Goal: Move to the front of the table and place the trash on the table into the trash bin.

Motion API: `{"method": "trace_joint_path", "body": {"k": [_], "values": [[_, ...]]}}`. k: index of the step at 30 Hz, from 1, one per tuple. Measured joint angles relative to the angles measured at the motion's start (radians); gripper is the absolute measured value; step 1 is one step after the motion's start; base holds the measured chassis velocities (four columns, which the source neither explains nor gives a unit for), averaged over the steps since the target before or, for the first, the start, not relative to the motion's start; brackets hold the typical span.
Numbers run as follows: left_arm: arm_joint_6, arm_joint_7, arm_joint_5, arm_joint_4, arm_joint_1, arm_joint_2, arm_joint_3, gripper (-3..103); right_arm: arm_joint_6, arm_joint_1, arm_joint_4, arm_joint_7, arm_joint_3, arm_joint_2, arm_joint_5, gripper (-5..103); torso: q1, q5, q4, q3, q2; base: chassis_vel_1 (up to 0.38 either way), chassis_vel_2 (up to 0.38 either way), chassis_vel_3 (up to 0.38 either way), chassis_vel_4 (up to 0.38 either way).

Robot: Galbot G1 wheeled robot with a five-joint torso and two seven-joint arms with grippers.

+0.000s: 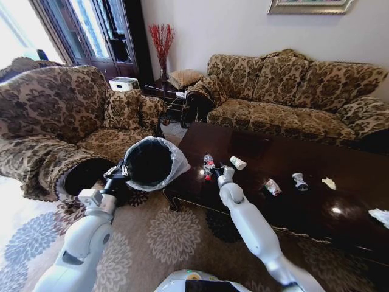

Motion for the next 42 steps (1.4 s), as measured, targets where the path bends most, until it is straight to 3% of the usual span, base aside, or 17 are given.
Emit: {"method": "trace_joint_path", "body": {"k": [11, 13, 14, 17, 18, 23, 29, 32, 34, 36, 42], "values": [[0.0, 0.001, -0.004, -0.012, -0.001, -0.001, -0.005, 3, -0.011, 0.042, -0.125, -0.029, -0.003, 0.034, 0.014, 103, 0.0, 0.0003, -0.0001, 0.0, 0.0, 0.0, 0.0, 0.0, 0.0], [0.0, 0.001, -0.008, -0.017, -0.002, -0.003, -0.005, 3, -0.014, 0.041, -0.132, -0.032, -0.007, 0.032, 0.015, 90, 0.0, 0.0003, -0.0001, 0.0, 0.0, 0.0, 0.0, 0.0, 0.0], [0.0, 0.001, -0.008, -0.017, -0.002, -0.003, -0.005, 3, -0.014, 0.041, -0.132, -0.032, -0.007, 0.032, 0.015, 90, 0.0, 0.0003, -0.0001, 0.0, 0.0, 0.0, 0.0, 0.0, 0.0], [0.001, 0.002, -0.011, -0.019, -0.003, -0.003, -0.006, 3, -0.014, 0.034, -0.136, -0.034, -0.011, 0.031, 0.014, 74, 0.0, 0.0003, -0.0001, 0.0, 0.0, 0.0, 0.0, 0.0, 0.0], [0.001, 0.002, -0.012, -0.019, -0.004, -0.003, -0.006, 3, -0.014, 0.033, -0.139, -0.034, -0.01, 0.032, 0.013, 74, 0.0, 0.0002, -0.0001, 0.0, 0.0, 0.0, 0.0, 0.0, 0.0], [0.002, 0.002, -0.016, -0.02, -0.004, -0.003, -0.005, 3, -0.012, 0.028, -0.146, -0.034, -0.007, 0.039, 0.01, 52, 0.0, 0.0002, 0.0, 0.0, 0.0, 0.0, 0.0, 0.0, 0.0], [0.006, 0.003, -0.019, -0.022, -0.012, 0.003, -0.005, 3, -0.009, 0.025, -0.148, -0.037, -0.001, 0.038, 0.01, 42, 0.0, 0.0003, 0.0001, 0.0, 0.0, 0.0, 0.0, 0.0, 0.0], [0.006, 0.005, -0.019, -0.022, -0.012, 0.005, -0.002, 3, -0.009, 0.016, -0.131, -0.033, 0.005, 0.032, 0.01, 33, 0.0, 0.0002, 0.0001, 0.0, 0.0, 0.0, 0.0, 0.0, 0.0], [0.006, 0.006, -0.019, -0.022, -0.012, 0.006, -0.002, 3, -0.009, 0.013, -0.125, -0.029, 0.005, 0.029, 0.01, 33, 0.0, 0.0002, 0.0002, 0.0, 0.0, 0.0, 0.0, 0.0, 0.0], [0.006, 0.006, -0.022, -0.022, -0.012, 0.012, 0.0, 3, -0.011, 0.0, -0.08, -0.008, 0.008, 0.01, 0.014, 23, 0.0, 0.0005, 0.0, 0.0, 0.0, 0.0, 0.0, 0.0, 0.0], [0.024, 0.005, -0.046, -0.014, -0.03, 0.049, 0.002, 3, -0.001, -0.001, 0.058, 0.049, 0.005, -0.053, 0.019, 14, 0.0, 0.0005, -0.0004, 0.0, 0.0, 0.0, 0.0, 0.0, 0.0]]}}
